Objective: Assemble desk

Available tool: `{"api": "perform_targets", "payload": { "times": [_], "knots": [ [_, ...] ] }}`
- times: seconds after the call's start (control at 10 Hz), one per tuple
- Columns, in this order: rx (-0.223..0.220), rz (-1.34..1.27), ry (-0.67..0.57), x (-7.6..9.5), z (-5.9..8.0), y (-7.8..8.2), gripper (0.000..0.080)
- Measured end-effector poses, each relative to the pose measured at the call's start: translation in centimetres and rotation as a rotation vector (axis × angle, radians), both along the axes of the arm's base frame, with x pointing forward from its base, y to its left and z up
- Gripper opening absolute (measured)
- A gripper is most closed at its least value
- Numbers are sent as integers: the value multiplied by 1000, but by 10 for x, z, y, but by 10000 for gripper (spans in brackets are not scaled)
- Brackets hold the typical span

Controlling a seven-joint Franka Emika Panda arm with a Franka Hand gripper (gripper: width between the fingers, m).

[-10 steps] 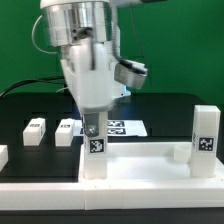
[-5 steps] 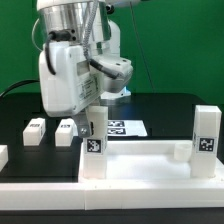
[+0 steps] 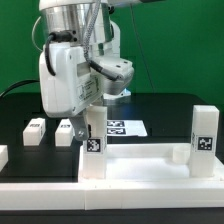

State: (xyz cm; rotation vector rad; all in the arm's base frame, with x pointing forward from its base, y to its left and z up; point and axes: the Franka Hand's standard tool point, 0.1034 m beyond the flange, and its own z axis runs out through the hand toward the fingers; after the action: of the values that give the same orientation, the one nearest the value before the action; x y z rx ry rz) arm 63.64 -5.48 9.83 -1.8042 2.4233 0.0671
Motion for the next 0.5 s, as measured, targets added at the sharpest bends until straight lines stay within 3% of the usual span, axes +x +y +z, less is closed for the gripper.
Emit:
{"api": "perform_targets", "payload": {
  "times": [0.1,0.3,0.4,0.5],
  "knots": [
    [6,21,-17,2,13,6,613],
    [40,40,-37,-1,49,22,643],
    [47,46,-39,0,55,26,648],
    [43,47,-40,0,52,24,648]
  ]
}}
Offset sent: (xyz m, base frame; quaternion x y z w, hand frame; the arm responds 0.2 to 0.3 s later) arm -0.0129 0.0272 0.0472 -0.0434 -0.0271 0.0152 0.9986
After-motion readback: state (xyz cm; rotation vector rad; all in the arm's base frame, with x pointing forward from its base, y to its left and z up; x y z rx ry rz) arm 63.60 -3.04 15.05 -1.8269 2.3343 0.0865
